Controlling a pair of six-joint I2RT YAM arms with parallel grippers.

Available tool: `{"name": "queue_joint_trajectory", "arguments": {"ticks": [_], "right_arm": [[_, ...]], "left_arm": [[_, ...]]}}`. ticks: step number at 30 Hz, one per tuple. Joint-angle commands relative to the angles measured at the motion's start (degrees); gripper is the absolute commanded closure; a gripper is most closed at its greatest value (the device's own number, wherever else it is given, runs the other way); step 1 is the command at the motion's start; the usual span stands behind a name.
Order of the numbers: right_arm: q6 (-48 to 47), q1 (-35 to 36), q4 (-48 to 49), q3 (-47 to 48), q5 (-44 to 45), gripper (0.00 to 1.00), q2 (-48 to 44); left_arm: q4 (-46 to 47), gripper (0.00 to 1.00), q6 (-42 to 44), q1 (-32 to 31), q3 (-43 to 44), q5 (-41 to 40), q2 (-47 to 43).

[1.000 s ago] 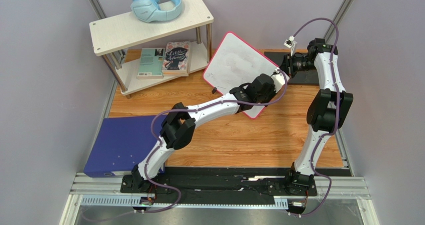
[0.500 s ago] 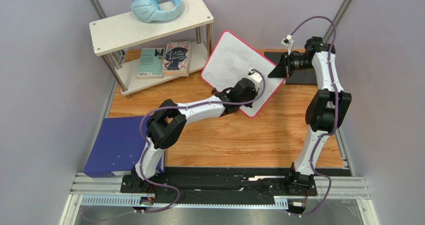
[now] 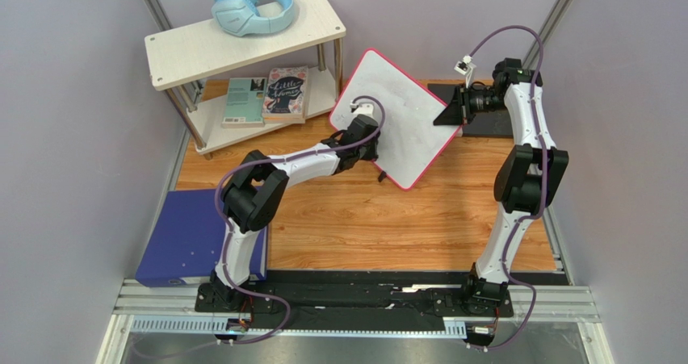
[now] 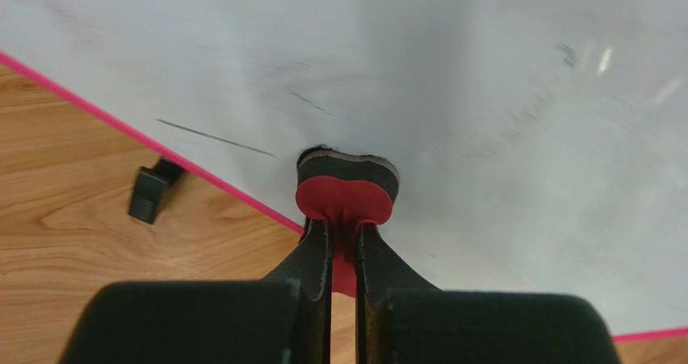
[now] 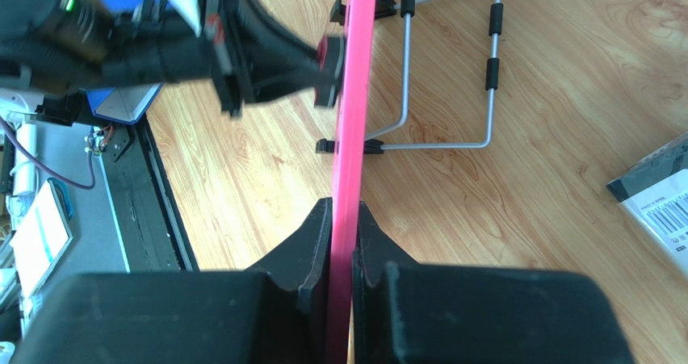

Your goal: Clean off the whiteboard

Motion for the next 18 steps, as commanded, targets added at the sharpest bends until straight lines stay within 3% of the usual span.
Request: {"name": "queue_joint_trajectory", "arguments": {"ticks": [1,13,18], "right_arm": [[-8.19,3.83,-10.69,-0.63,5.29,1.00,1.39],[-9.24,3.83,-11.66,-0.54,5.46,1.00,2.00],[-9.50,3.83,-11.92,-0.45,5.38,1.00,2.09]], "left_arm": [[1.76,1.00,-6.24,5.86,0.32,-2.37,0.82],[4.30,1.00,-12.04,11.58,6.74,2.98,5.12],[7.55,1.00,-13.70,12.54,7.71,1.50,6.00]]}}
